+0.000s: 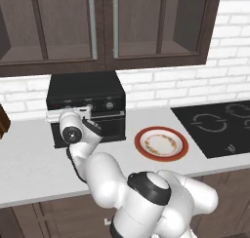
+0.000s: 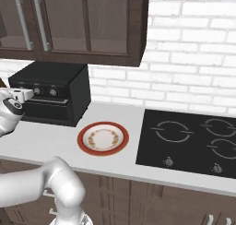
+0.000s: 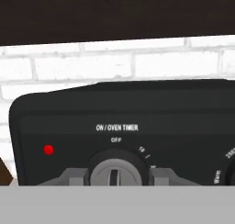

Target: Pick up the kebab skewer and baguette bread, and place them inside the toaster oven. Close the toaster oven door and start by setting the timer.

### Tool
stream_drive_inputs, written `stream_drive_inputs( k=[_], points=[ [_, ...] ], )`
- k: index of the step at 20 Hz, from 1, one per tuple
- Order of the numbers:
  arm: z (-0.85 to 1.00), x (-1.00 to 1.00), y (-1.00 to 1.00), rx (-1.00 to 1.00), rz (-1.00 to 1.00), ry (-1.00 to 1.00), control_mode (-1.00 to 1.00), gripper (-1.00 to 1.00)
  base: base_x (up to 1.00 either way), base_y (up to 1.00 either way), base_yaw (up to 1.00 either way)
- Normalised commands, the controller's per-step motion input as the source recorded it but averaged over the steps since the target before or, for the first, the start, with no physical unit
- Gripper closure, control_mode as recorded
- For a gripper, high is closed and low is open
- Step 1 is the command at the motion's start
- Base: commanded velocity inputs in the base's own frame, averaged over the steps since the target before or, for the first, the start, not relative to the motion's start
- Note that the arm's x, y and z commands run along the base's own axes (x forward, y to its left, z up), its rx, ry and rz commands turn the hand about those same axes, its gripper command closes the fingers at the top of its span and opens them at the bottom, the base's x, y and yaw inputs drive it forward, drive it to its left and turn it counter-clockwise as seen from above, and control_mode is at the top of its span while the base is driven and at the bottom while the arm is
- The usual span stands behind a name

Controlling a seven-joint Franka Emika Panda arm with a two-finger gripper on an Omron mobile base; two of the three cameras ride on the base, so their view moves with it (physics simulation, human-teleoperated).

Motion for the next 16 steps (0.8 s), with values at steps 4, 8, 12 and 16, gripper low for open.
stream_drive_inputs(
  k=[4,8,12,16],
  points=[
    [0.00,0.00,0.00,0.00,0.00,0.00,-1.00,1.00,0.00,0.00,0.00],
    [0.00,0.00,0.00,0.00,-0.03,0.00,-1.00,1.00,0.00,0.00,0.00],
    [0.00,0.00,0.00,0.00,-0.11,0.00,-1.00,1.00,0.00,0.00,0.00],
    [0.00,0.00,0.00,0.00,-0.07,0.00,-1.00,1.00,0.00,0.00,0.00]
  ],
)
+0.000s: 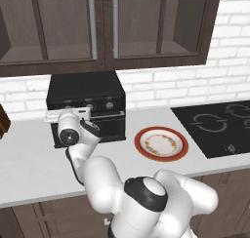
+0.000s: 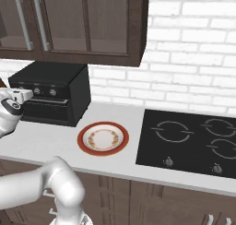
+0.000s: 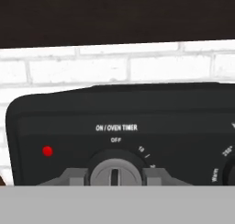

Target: Pick up the kebab skewer and baguette bread, and place them inside the toaster oven. Close the toaster oven door and start by setting the timer.

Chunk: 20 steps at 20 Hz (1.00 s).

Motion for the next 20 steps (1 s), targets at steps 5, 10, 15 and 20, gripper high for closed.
stream_drive_inputs(
  k=[5,10,15,20],
  points=[
    [-0.02,-0.02,0.00,0.07,0.00,-0.01,-1.00,1.00,0.00,0.00,0.00],
    [0.00,-0.07,0.00,0.11,0.00,0.00,-1.00,1.00,0.00,0.00,0.00],
    [0.00,0.00,0.00,0.14,0.00,0.00,-1.00,1.00,0.00,0.00,0.00],
    [0.00,-0.04,0.00,0.18,0.00,0.00,-1.00,1.00,0.00,0.00,0.00]
  ],
)
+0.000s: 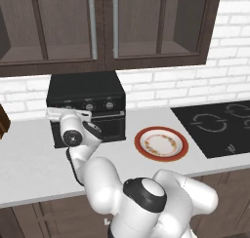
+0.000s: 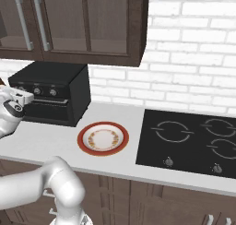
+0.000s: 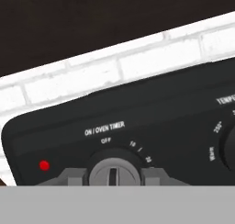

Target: Pick up the kebab skewer and baguette bread, and place them inside the toaster oven. Close the toaster oven door and start by setting the timer.

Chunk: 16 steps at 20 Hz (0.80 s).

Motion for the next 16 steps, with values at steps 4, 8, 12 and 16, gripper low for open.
stream_drive_inputs(
  k=[4,8,12,16],
  points=[
    [-0.05,-0.09,0.00,0.17,-0.01,0.00,-1.00,1.00,0.00,0.00,0.00],
    [-0.01,-0.05,0.00,0.18,0.00,0.00,-1.00,1.00,0.00,0.00,0.00],
    [-0.05,-0.10,0.00,0.18,0.00,0.00,-1.00,1.00,0.00,0.00,0.00],
    [-0.14,-0.17,0.00,0.15,0.00,0.00,-1.00,1.00,0.00,0.00,0.00]
  ],
)
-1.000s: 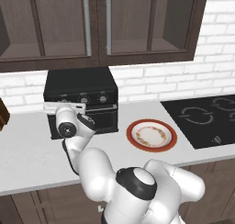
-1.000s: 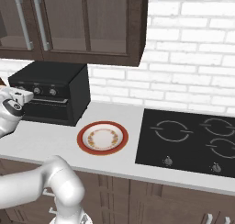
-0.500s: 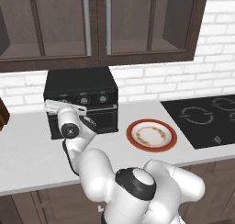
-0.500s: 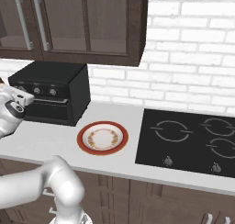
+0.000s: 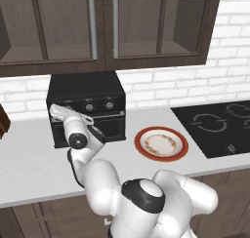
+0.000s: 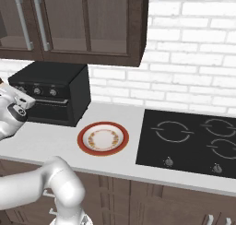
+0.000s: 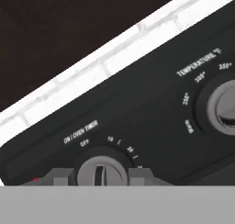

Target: Pick up the kebab skewer and baguette bread, and place them inside the toaster oven. Close the toaster oven door and start by setting the timer.

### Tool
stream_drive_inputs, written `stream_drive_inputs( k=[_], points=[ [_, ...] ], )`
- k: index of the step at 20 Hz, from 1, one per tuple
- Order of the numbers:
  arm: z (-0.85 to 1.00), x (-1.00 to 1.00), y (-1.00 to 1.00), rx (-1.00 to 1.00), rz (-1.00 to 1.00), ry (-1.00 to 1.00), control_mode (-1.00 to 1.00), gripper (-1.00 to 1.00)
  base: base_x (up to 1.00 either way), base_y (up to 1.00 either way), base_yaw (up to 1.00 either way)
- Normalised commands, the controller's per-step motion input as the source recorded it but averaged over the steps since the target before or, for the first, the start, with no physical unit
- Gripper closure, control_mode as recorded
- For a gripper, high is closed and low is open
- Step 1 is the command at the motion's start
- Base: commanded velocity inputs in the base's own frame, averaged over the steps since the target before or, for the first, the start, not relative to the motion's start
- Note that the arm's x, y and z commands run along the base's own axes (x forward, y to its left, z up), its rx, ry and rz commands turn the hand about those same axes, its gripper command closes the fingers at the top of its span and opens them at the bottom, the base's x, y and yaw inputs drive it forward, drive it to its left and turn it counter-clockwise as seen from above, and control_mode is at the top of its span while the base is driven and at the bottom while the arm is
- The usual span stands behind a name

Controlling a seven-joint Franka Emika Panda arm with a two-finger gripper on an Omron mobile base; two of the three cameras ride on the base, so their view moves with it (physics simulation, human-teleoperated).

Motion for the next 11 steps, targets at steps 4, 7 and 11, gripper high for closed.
stream_drive_inputs(
  k=[4,7,11],
  points=[
    [-0.09,-0.11,0.04,0.13,0.00,0.00,-1.00,1.00,0.00,0.00,0.00],
    [-0.07,-0.06,0.04,0.14,0.00,0.00,-1.00,1.00,0.00,0.00,0.00],
    [-0.01,-0.03,0.10,0.14,-0.04,0.00,-1.00,1.00,0.00,0.00,0.00]
  ],
)
